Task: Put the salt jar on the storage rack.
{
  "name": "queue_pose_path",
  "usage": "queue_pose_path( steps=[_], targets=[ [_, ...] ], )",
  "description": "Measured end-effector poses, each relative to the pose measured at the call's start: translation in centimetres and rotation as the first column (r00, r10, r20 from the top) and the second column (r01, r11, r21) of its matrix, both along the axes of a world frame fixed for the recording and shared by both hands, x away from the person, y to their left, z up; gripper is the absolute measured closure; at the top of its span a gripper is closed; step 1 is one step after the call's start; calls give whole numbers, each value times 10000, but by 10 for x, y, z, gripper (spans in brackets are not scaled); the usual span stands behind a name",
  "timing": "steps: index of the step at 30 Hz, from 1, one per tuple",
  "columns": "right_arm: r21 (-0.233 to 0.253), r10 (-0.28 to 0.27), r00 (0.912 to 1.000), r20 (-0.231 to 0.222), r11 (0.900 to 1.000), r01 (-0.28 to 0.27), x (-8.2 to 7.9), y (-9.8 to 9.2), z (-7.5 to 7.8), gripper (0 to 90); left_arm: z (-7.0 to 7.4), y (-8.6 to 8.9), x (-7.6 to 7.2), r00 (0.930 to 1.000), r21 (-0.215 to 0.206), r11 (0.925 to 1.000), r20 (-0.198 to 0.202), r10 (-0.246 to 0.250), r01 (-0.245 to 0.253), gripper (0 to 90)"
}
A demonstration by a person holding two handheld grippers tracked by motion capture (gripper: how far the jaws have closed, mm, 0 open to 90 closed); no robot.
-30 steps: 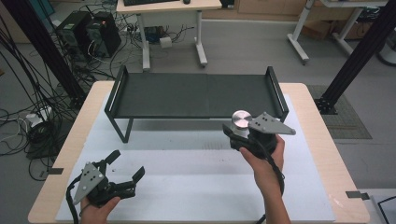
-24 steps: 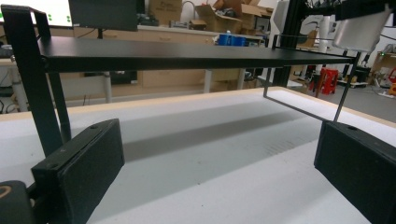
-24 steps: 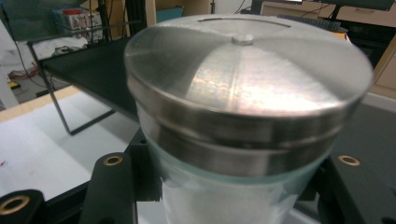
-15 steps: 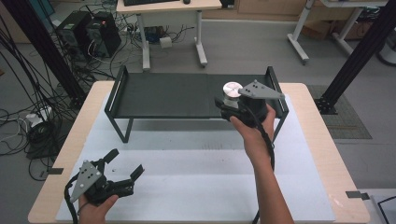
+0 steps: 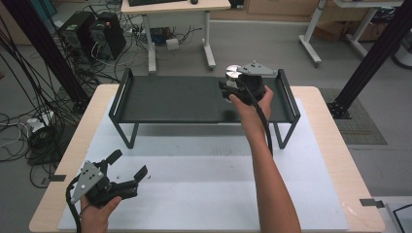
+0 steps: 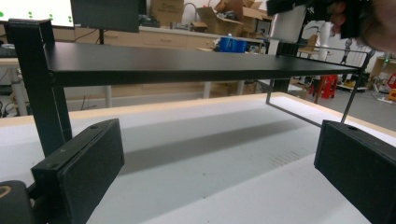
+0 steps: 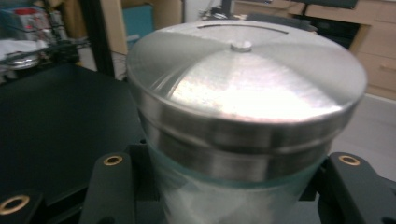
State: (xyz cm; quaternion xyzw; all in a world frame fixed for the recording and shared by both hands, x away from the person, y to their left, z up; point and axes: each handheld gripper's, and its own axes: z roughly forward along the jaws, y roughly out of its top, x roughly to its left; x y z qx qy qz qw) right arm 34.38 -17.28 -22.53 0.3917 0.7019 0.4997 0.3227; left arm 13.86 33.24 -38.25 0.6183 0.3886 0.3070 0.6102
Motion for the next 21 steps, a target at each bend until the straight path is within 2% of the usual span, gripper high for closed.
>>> queue_pose_path(
  steps=[2,8,21],
  targets=[
    [137,-118,9998,-180,9998,120,10,1,-5,430,0,0,0,10000,18,10000,11,7,-8,19],
    [21,-179,9984,-537,9998,181,25,6,-14,430,1,2,0,10000,52,10000,-15,80,-80,19],
    [282,-107,9971,-750,9995,129,34,3,-23,429,0,3,0,9998,67,9998,-16,200,-200,18]
  ],
)
